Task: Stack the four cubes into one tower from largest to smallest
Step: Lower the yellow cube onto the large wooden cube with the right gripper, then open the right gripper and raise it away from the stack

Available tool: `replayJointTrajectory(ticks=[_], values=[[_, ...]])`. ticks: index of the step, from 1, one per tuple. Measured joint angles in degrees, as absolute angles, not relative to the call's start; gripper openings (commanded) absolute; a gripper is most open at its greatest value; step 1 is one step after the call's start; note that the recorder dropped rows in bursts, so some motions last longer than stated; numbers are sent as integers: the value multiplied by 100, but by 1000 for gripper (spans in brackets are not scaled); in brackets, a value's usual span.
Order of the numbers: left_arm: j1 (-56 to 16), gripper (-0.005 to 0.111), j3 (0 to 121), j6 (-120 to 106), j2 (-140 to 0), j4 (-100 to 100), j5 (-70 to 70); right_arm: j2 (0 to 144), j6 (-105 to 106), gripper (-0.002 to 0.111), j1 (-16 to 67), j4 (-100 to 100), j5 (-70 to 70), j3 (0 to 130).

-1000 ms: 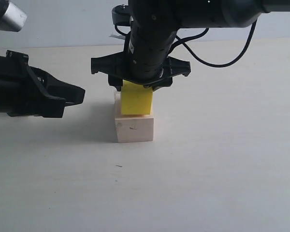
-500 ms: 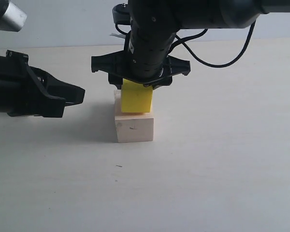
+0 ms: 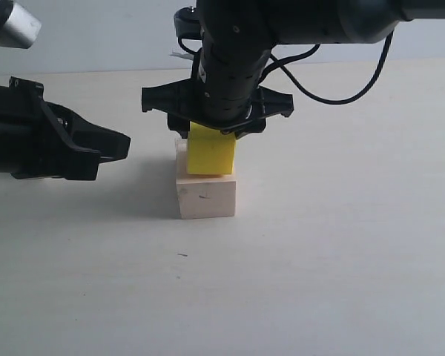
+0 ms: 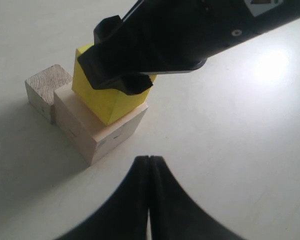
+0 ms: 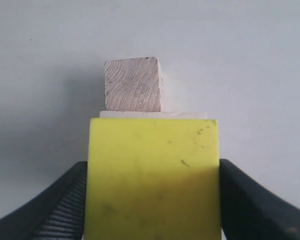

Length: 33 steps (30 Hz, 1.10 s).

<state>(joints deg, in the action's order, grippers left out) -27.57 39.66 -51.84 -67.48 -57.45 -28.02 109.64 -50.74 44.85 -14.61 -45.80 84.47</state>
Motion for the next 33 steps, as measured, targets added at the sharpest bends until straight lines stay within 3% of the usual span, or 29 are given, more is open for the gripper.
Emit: replayJointTrajectory(ticks=[6, 16, 23, 33], values=[[-2757, 0, 3966, -5184, -6748, -5745, -2802, 10964, -5074, 59, 4485, -1353, -4580, 8447], [-2757, 0, 3966, -5184, -6748, -5745, -2851, 10964, -5074, 61, 4485, -1344, -4556, 8447], [-2757, 0, 3966, -5184, -6748, -5745, -2865, 11025, -5074, 72, 4485, -1344, -4361, 8447], [-2757, 0, 3966, -5184, -6748, -5745, -2929, 11098, -5086, 73, 4485, -1344, -4361, 8447]])
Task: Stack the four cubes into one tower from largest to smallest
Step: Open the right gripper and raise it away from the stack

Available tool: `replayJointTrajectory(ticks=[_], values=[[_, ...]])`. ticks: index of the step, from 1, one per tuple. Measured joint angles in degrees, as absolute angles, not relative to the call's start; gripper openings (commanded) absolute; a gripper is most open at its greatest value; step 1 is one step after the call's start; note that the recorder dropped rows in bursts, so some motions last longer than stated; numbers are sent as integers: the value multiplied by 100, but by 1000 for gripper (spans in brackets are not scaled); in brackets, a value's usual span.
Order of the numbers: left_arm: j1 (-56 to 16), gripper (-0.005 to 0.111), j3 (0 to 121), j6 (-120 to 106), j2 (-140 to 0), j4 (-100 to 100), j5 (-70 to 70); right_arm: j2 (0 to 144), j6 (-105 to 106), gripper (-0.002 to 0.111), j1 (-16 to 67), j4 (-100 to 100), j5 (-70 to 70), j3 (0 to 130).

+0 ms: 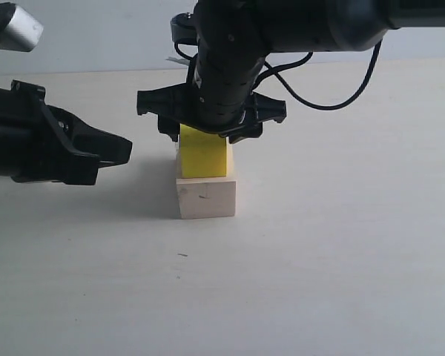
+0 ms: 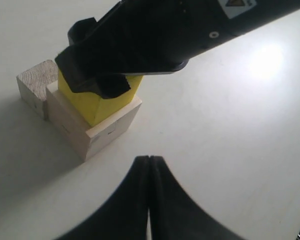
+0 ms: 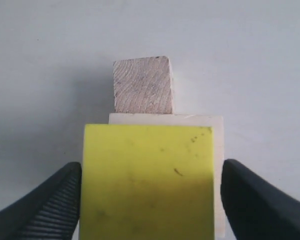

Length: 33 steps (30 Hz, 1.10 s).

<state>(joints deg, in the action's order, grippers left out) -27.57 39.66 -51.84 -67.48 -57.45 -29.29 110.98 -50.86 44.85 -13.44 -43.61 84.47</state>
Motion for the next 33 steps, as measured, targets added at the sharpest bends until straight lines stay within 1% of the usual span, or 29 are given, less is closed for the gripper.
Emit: replayJointTrajectory(ticks=[8, 13, 16, 23, 24, 26, 31, 33], values=[[-2757, 0, 3966, -5184, -6748, -5745, -2941, 11019, -5086, 73, 4485, -1344, -4361, 8447], [-2757, 0, 3966, -5184, -6748, -5745, -2941, 10851, -5075, 81, 4485, -1344, -4304, 8447], [-2757, 0, 3966, -5184, -6748, -5745, -2941, 10774, -5060, 83, 4485, -1344, -4286, 8447], [-2757, 0, 3966, -5184, -6748, -5733, -2941, 10314, -4851, 82, 4485, -1344, -4429, 8447], [-2757, 0, 3966, -5184, -6748, -5733, -2941, 10221, -4748, 79, 4485, -1328, -4473, 8447], [-2757, 0, 3966, -5184, -6748, -5722, -2941, 9966, -4355, 70, 4485, -1248, -4639, 8447], [-2757, 0, 3966, -5195, -6748, -5711, -2833, 9325, -3356, 31, 4485, -1095, -5280, 8447], [-2757, 0, 3966, -5174, -6748, -5702, -2709, 9108, -3038, 17, 4485, -1084, -5552, 8447]])
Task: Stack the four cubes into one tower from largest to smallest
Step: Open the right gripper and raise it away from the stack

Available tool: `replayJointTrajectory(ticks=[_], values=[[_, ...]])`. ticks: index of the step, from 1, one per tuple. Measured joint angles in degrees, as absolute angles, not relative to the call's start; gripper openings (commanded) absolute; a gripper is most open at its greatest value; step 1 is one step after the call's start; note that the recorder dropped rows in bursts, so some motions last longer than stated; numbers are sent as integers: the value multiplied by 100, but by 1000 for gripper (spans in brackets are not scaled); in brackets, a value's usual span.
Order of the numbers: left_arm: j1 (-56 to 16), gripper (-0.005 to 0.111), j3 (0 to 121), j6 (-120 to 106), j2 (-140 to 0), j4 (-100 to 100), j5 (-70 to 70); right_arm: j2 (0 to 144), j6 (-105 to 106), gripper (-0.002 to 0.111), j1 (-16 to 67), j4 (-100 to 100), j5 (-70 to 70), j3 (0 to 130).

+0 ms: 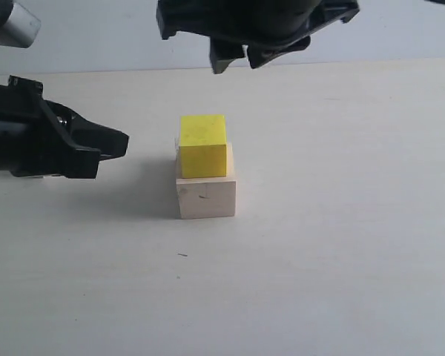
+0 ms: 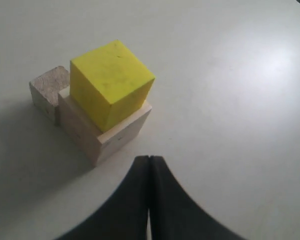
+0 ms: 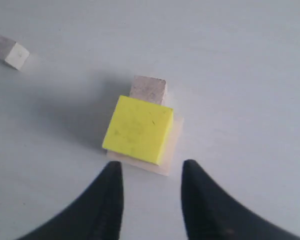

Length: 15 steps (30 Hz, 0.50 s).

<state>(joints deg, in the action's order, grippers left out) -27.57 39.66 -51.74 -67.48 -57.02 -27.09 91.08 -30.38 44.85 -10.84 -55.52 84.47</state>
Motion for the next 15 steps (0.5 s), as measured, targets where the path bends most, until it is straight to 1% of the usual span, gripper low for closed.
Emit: replayJointTrajectory(ticks=[3, 4, 11, 15], values=[[-2747, 0, 3966, -5027, -6771, -5690, -2472, 8796, -2586, 1, 4485, -1084, -5905, 8447], [-2722, 0, 3966, -4982, -6798, -5690, -2436, 8728, -2480, 0, 4485, -1131, -5947, 8447], [-2221, 0, 4080, -4771, -7275, -5746, -2552, 8456, -2209, 0, 4485, -1933, -6153, 8447], [-1989, 0, 4676, -4751, -7770, -5746, -2995, 8456, -2168, 0, 4485, -2106, -6405, 8447]])
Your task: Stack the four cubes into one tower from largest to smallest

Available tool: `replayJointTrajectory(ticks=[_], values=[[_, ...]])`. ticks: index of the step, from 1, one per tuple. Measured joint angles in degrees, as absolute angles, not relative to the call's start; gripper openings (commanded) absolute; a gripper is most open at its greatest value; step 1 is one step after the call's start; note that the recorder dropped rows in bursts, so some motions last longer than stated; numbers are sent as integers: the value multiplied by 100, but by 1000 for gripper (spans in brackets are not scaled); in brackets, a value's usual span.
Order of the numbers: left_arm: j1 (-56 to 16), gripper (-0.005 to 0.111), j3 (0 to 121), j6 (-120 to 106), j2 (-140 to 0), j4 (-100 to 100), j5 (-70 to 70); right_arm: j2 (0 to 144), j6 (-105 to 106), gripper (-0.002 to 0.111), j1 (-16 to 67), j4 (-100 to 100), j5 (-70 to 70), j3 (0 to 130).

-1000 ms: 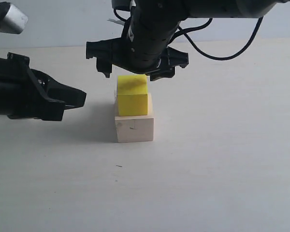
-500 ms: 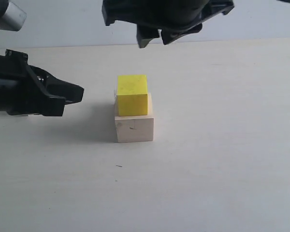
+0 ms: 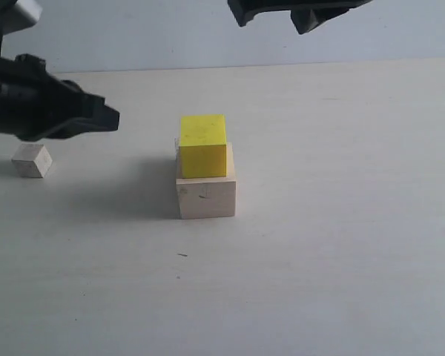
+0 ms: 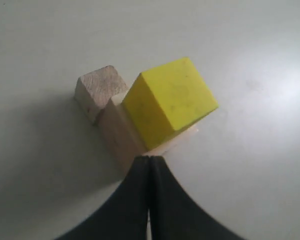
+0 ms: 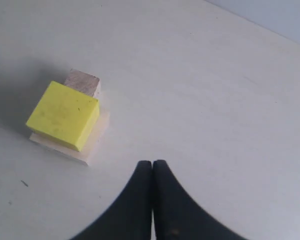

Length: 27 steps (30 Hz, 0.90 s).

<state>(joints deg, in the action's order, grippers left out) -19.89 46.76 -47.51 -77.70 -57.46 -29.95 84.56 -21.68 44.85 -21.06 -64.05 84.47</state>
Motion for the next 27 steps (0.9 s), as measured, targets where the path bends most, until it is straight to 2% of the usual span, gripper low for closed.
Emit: replayJointTrajectory(ticks=[8, 15, 21, 27], values=[[-1956, 0, 6232, -4751, -9119, -5735, -3453, 8367, -2142, 0, 4485, -2245, -6811, 8447], [-1956, 0, 7601, -4751, -10946, -5716, -3563, 7527, -2132, 0, 4485, -2250, -6966, 8447], [-1663, 0, 8210, -4593, -11723, -5736, -3998, 6903, -2237, 0, 4485, -2238, -6988, 8447], [-1489, 0, 8324, -4487, -12010, -5774, -4486, 6798, -2346, 0, 4485, -2238, -7010, 8447]])
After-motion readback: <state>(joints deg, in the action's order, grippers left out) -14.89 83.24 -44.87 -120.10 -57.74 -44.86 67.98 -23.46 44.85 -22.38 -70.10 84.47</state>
